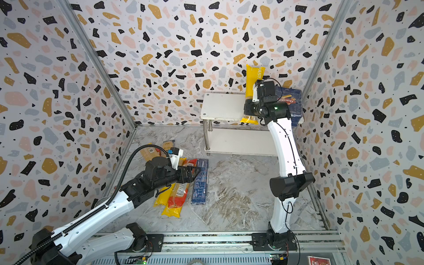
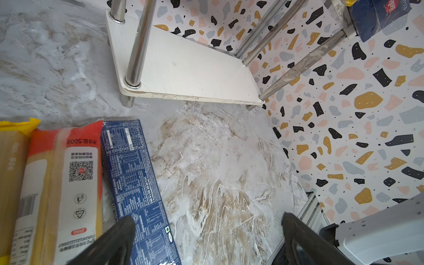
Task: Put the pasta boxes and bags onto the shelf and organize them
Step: 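Stand the yellow bag upright on the upper shelf beside the Barilla box, release, then lower the right gripper to the long blue spaghetti box on the table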
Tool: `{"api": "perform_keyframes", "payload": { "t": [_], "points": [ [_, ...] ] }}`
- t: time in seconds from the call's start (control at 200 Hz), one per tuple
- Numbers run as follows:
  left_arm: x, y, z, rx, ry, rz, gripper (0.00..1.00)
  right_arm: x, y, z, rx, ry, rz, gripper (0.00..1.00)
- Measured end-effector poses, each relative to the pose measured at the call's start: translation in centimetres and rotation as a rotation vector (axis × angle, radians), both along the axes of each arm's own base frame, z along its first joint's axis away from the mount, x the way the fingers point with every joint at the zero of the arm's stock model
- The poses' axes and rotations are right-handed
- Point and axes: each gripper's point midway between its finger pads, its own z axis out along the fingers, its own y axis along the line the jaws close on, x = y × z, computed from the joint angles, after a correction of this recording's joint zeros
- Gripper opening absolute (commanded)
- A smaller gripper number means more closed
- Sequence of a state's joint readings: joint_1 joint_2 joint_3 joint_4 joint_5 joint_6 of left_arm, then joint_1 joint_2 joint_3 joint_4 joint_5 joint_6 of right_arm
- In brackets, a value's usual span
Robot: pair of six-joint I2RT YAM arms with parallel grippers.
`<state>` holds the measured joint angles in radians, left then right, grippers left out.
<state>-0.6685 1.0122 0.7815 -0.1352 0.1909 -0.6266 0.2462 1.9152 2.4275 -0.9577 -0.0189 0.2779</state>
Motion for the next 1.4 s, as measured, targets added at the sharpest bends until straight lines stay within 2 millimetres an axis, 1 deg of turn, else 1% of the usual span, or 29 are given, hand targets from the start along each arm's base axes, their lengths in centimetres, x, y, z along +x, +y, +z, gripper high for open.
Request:
{"api": "perform_keyframes", "payload": {
  "t": [0.055, 0.14, 0.265, 0.375, 0.411, 0.506, 0.616, 0.766, 0.951, 1.046, 1.156, 1.217, 1.297, 1.337, 1.397],
  "points": [
    [0.0, -0.1, -0.1, -0.001, 0.004, -0.001, 0.99, 0.0, -0.2, 0.0, -0.004, 0.000, -0.006, 0.25],
    [0.0, -0.1, -0.2, 0.000, 0.010, -0.003, 1.00, 0.0, -0.4, 0.0, -0.011, -0.001, -0.017, 0.30],
    [0.0, -0.2, -0.4, 0.000, 0.016, -0.006, 1.00, 0.1, -1.0, 0.0, -0.024, -0.003, -0.037, 0.33],
    [0.0, -0.3, -0.4, 0.000, 0.016, -0.007, 1.00, 0.1, -1.3, -0.1, -0.034, -0.003, -0.050, 0.47],
    [0.0, -0.3, -0.4, 0.000, 0.016, -0.007, 0.99, 0.1, -1.5, -0.2, -0.043, -0.002, -0.056, 0.49],
    [0.0, -0.3, -0.4, -0.001, 0.016, -0.008, 1.00, 0.3, -2.1, -0.7, -0.062, 0.004, -0.077, 0.62],
    [0.0, -0.3, -0.4, -0.001, 0.016, -0.008, 1.00, 0.9, -2.7, -0.7, -0.077, -0.015, -0.106, 0.68],
    [0.0, -0.3, -0.4, -0.001, 0.016, -0.008, 0.99, 0.9, -2.9, 0.7, -0.067, -0.069, -0.113, 0.69],
    [0.0, -0.2, -0.4, 0.001, 0.017, -0.007, 1.00, 0.2, -2.4, 2.8, -0.062, -0.131, -0.100, 0.70],
    [-0.1, -0.1, -0.3, 0.000, 0.014, -0.006, 0.99, -1.1, -1.5, 4.1, -0.066, -0.174, -0.081, 0.70],
    [-0.4, 0.5, 0.2, 0.007, -0.003, 0.008, 1.00, -4.0, 0.6, 6.0, -0.062, -0.239, -0.025, 0.72],
    [-0.6, 1.0, 0.7, 0.010, -0.019, 0.019, 1.00, -6.3, 2.1, 7.1, -0.050, -0.279, 0.017, 0.73],
    [-0.9, 1.8, 1.2, 0.018, -0.036, 0.041, 0.99, -10.0, 4.1, 8.2, -0.027, -0.334, 0.080, 0.79],
    [-1.1, 2.3, 1.4, 0.023, -0.044, 0.054, 1.00, -11.8, 4.9, 8.4, -0.017, -0.354, 0.109, 0.79],
    [-1.5, 3.0, 1.9, 0.026, -0.056, 0.069, 1.00, -14.6, 6.1, 7.9, -0.003, -0.368, 0.158, 0.81]
  ]
}}
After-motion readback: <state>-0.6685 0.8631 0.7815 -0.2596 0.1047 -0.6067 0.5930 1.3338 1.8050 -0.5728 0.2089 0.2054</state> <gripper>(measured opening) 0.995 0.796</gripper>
